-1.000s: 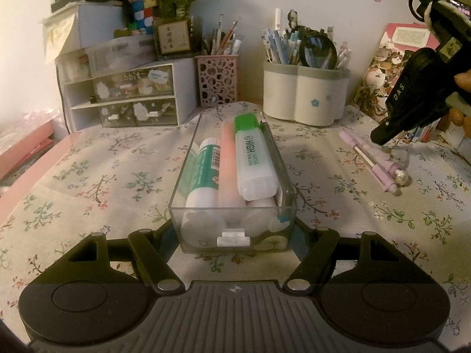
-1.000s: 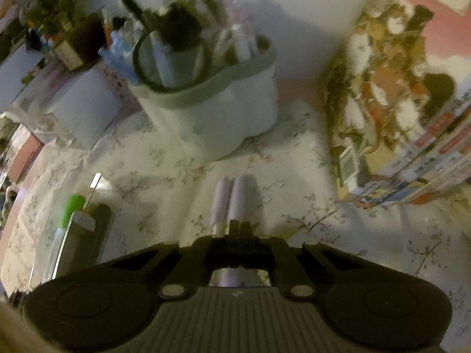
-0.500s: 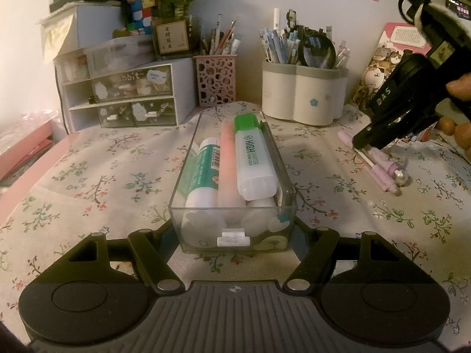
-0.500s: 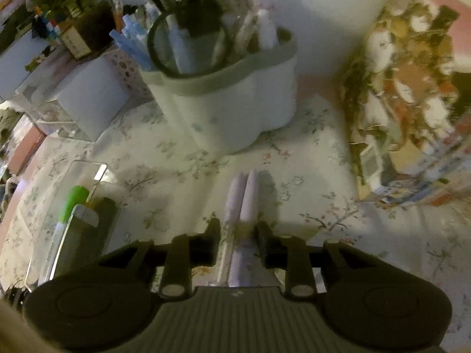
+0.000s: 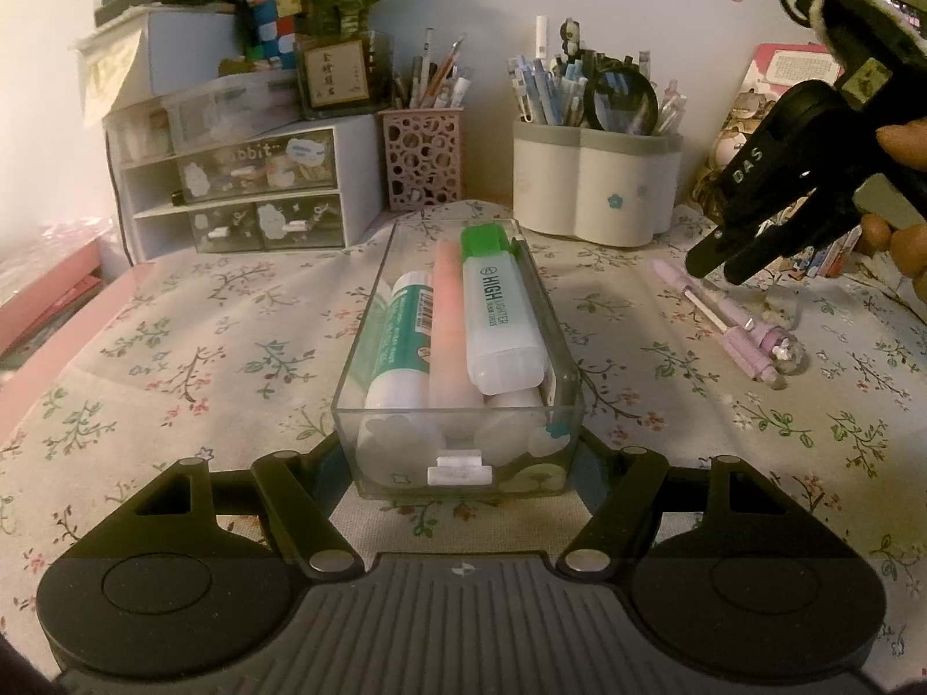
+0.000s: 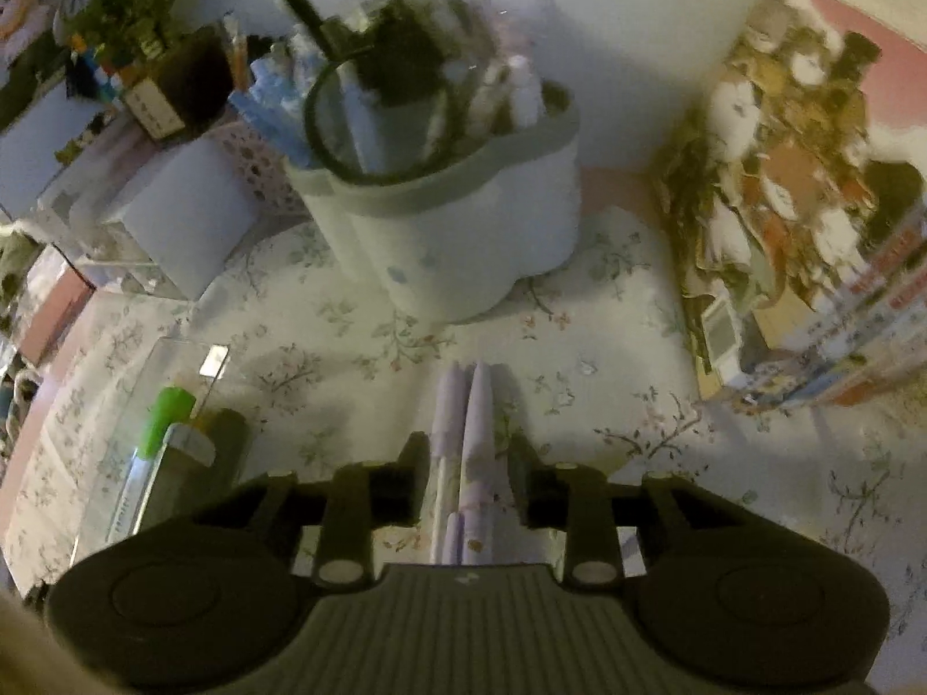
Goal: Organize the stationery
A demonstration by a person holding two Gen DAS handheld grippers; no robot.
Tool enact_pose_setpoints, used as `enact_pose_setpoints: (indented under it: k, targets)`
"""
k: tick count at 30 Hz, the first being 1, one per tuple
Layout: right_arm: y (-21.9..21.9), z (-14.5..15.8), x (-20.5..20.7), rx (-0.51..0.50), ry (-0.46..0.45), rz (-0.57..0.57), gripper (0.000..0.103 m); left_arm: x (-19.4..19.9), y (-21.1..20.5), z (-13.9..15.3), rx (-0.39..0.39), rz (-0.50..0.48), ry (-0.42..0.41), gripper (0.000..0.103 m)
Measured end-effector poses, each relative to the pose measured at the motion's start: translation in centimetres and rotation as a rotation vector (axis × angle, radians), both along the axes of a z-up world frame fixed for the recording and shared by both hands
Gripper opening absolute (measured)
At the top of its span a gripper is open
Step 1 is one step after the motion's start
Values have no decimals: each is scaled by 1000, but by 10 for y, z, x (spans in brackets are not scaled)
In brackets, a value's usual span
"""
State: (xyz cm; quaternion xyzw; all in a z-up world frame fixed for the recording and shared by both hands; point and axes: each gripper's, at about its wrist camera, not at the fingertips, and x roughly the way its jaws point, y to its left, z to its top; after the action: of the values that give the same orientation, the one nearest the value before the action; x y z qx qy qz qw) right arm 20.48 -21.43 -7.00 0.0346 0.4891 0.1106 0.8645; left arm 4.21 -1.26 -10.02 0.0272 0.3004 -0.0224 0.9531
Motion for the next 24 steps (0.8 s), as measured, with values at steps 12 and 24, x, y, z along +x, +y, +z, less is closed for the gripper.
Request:
enact_pose_setpoints:
  k: [12, 24]
  targets:
    - [-7, 2, -9, 27, 6, -52, 18, 1, -1, 0, 3, -4, 3, 73]
    - [-2, -1, -6, 36, 3, -10, 35, 2, -2, 2, 4, -4, 12, 73]
